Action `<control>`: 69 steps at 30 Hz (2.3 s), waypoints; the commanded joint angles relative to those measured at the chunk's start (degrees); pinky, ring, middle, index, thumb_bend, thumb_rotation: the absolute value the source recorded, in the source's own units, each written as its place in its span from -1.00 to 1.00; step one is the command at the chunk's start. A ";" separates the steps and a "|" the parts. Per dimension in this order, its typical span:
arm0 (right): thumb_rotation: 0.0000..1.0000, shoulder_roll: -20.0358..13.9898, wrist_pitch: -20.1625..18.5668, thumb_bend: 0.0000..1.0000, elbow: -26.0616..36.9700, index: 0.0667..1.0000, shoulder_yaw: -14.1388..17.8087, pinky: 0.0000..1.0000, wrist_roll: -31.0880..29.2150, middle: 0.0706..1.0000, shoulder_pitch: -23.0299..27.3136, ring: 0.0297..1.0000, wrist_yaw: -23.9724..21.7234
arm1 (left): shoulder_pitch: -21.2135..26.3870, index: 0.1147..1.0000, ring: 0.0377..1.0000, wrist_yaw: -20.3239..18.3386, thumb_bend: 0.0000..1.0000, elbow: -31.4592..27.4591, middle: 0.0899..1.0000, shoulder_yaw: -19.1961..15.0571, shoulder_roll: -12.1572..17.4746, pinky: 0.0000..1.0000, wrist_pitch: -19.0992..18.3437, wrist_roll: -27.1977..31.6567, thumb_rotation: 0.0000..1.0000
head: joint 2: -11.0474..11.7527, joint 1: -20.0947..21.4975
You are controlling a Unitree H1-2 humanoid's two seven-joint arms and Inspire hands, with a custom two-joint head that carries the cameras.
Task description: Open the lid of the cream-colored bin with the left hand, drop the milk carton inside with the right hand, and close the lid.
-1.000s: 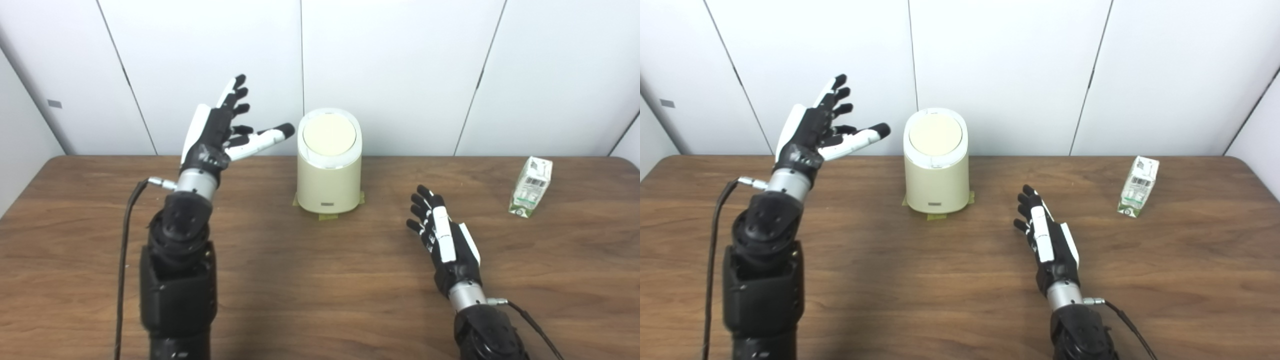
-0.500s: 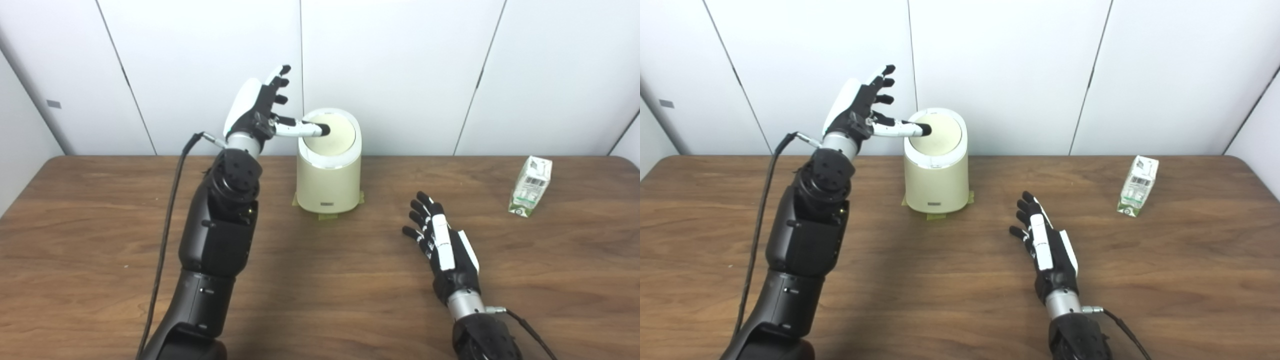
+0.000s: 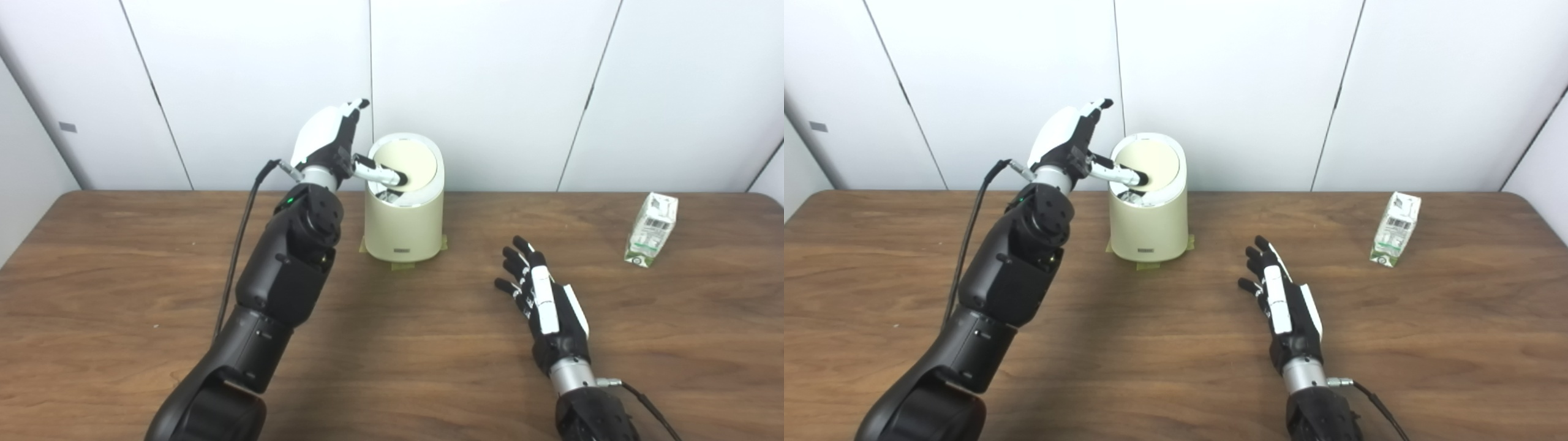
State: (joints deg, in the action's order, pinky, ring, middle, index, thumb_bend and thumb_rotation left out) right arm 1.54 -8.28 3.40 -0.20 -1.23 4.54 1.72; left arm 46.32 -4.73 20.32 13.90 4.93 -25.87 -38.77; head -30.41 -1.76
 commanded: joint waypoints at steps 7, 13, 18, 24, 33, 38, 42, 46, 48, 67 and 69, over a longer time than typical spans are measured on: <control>1.00 0.61 1.25 0.13 1.43 0.86 -0.07 0.67 -0.31 0.81 1.15 0.83 -0.17 | 5.39 0.92 0.79 3.64 0.85 2.64 0.95 1.79 1.33 0.41 3.72 -0.34 -0.77 | -0.06 -0.04; 1.00 0.68 1.01 0.14 1.94 0.87 0.02 0.69 -0.53 0.81 1.10 0.83 -0.15 | 5.36 0.90 0.79 5.11 0.88 3.61 0.95 4.28 2.78 0.42 5.92 -1.91 -0.83 | -0.63 -0.06; 1.00 0.52 0.64 0.16 2.35 0.87 0.15 0.67 -1.09 0.81 1.14 0.83 -0.39 | 5.41 0.91 0.78 4.65 0.91 3.41 0.93 8.04 4.74 0.52 6.01 -4.91 -0.95 | -0.97 -0.38; 1.00 0.46 0.55 0.18 2.78 0.88 0.41 0.67 -2.39 0.82 1.22 0.84 -0.87 | 5.88 0.92 0.79 3.66 0.96 5.07 0.93 12.25 6.60 0.57 6.27 -8.39 -1.00 | -1.28 -0.44; 1.00 0.27 0.04 0.18 3.12 0.89 0.78 0.68 -3.85 0.83 1.64 0.85 -1.32 | 6.20 0.93 0.79 1.96 1.00 7.39 0.94 17.34 7.99 0.51 6.50 -12.89 -1.00 | -1.39 -0.59; 1.00 0.14 0.07 0.18 3.00 0.90 0.83 0.68 -4.03 0.83 1.87 0.85 -1.39 | 6.07 0.94 0.80 0.61 0.99 7.20 0.94 16.57 7.76 0.54 6.20 -11.69 -1.00 | -1.63 -0.68; 1.00 0.03 0.03 0.18 3.08 0.90 0.79 0.68 -4.11 0.84 1.91 0.86 -1.40 | 5.39 0.88 0.71 1.17 0.86 3.13 0.87 9.86 6.10 0.48 4.43 -5.97 -0.89 | -1.57 -0.76; 1.00 -0.10 1.21 0.19 2.13 0.89 1.43 0.73 -5.05 0.84 2.25 0.87 -1.63 | 3.00 0.63 0.50 7.31 0.49 -3.00 0.66 0.17 2.45 0.19 4.46 0.62 -0.53 | -1.52 -0.87; 1.00 -0.22 1.65 0.20 1.72 0.88 1.82 0.73 -5.50 0.84 2.49 0.87 -1.76 | 1.60 0.57 0.40 9.58 0.32 -6.01 0.59 -2.92 1.28 0.09 5.24 2.26 -0.39 | -1.55 -1.37; 0.11 -3.32 -1.46 0.19 4.53 0.78 3.77 0.54 -5.10 0.81 4.01 0.76 -1.63 | -20.21 0.65 0.53 5.87 -0.20 -30.77 0.58 -13.97 -0.69 0.43 5.52 21.80 0.74 | -1.99 -1.48; -0.07 -3.51 -2.41 0.24 5.32 0.77 4.13 0.47 -4.58 0.79 4.26 0.71 -1.05 | -23.15 0.68 0.57 6.09 -0.19 -31.66 0.61 -14.75 -1.10 0.46 5.62 23.55 0.77 | -2.34 -1.09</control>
State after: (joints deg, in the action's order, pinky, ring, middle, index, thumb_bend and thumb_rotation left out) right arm -1.66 -11.17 6.01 3.47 -5.99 6.32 0.40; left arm 22.45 1.24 -8.98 -0.50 3.82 -22.16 -16.22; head -32.69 -2.82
